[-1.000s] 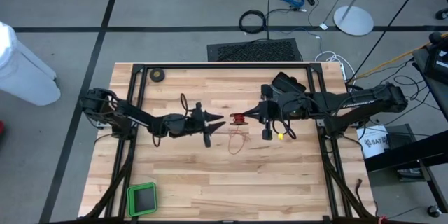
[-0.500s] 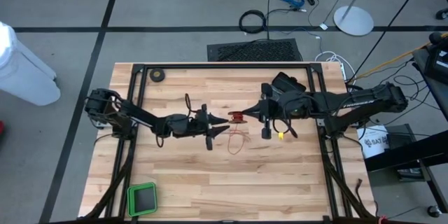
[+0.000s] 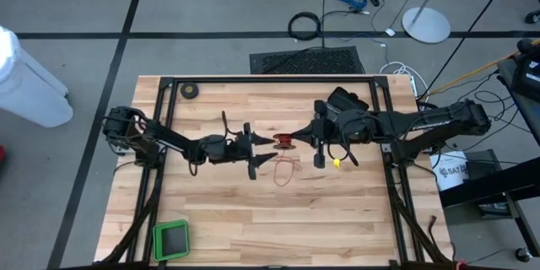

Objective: Coil cords
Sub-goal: Uncoil the red wire from the spool

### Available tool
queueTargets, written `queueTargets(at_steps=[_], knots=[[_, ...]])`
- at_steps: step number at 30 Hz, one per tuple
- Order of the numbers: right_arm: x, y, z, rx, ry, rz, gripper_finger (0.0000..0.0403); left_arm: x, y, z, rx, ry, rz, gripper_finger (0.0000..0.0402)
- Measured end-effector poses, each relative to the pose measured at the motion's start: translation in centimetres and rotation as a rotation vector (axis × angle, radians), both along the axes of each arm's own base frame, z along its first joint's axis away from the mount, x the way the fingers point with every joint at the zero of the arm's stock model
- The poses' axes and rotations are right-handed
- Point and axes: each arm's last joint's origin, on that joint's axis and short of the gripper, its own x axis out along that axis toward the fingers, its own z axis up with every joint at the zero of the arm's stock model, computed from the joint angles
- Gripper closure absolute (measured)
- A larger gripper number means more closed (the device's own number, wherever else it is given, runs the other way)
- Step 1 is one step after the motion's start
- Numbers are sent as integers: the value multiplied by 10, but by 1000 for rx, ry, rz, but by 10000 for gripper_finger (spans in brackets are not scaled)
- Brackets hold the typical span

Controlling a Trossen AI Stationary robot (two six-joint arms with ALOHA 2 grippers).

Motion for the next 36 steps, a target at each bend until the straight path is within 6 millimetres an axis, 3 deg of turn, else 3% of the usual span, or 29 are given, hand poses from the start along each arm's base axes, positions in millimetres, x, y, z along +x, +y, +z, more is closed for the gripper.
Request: queueTargets(at_steps=[14,21,36], knots=[[6,17,-3,36,-16,49,403,18,4,-6,-66,19,-102,162],[6,18,-3,27,-21,56,403,22,3,-13,-63,45,-58,163],[7,18,-2,1,-28,63,403,22,3,-11,-47,19,-55,280]])
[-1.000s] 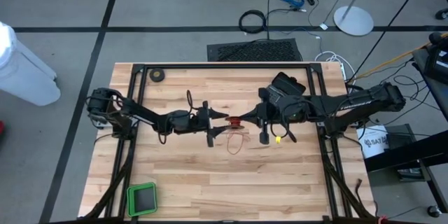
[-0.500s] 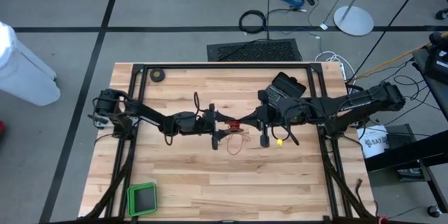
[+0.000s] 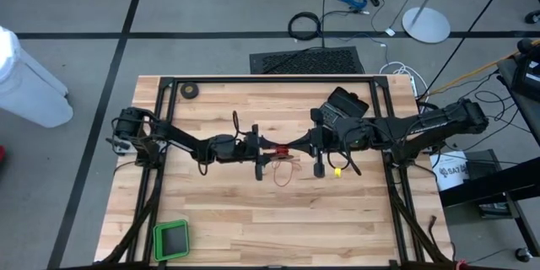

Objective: Coil cords
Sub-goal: Uncoil the red wire from the spool

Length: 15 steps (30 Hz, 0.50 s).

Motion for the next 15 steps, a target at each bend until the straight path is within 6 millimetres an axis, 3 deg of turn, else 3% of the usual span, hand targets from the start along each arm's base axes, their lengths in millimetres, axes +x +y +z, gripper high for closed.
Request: queueTargets(at_steps=[9,15], knots=[[0,0,0,12,1,-4,403,0,0,1,-27,-15,-1,390],[-1,1,-3,17,35,-7,403,-2,0,1,-52,-13,-22,397]])
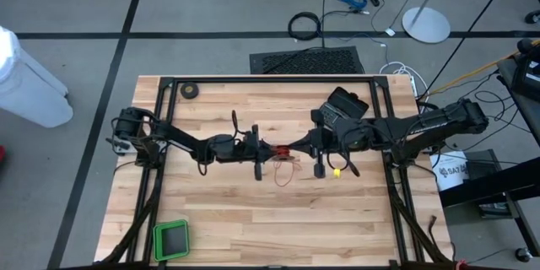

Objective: Coil cords
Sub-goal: Uncoil the red wire from the spool

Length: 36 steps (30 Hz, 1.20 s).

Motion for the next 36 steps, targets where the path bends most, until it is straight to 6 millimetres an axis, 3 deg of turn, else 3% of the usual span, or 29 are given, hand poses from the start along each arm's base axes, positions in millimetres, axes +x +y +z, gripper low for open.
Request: queueTargets(at_steps=[8,14,19,28,36], knots=[[-3,-2,-7,-20,70,-62,403,-31,-14,9,-100,42,-103,400],[-4,-6,-10,-67,98,-170,403,-56,-21,36,-107,-20,-123,401],[6,-8,-16,-141,98,-255,403,-66,-20,57,-106,-86,-125,401],[40,-25,-27,-262,17,-301,403,-48,-24,67,-85,-105,-134,401],[44,-40,-23,-261,-32,-356,403,-37,-33,49,-79,-32,-172,401]])
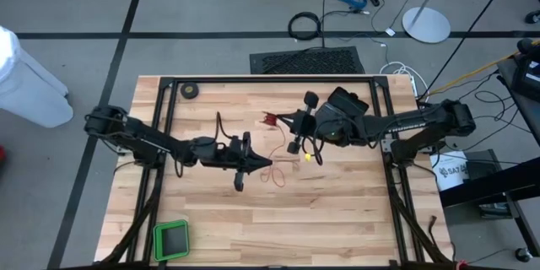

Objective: Coil cords
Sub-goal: Uncoil the red wire from the spool

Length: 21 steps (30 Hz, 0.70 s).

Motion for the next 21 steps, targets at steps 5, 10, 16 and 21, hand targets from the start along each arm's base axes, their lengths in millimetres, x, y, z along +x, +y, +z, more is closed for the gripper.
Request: queueTargets(at_steps=[5,10,16,21], knots=[[-1,-2,1,0,-4,3,403,5,-1,-13,8,45,0,401],[-5,-2,7,2,-21,6,403,11,1,-28,24,97,33,401],[-10,-1,15,55,-74,33,403,18,18,-44,30,151,98,402],[-11,0,16,118,-94,73,403,20,32,-53,35,209,139,402]])
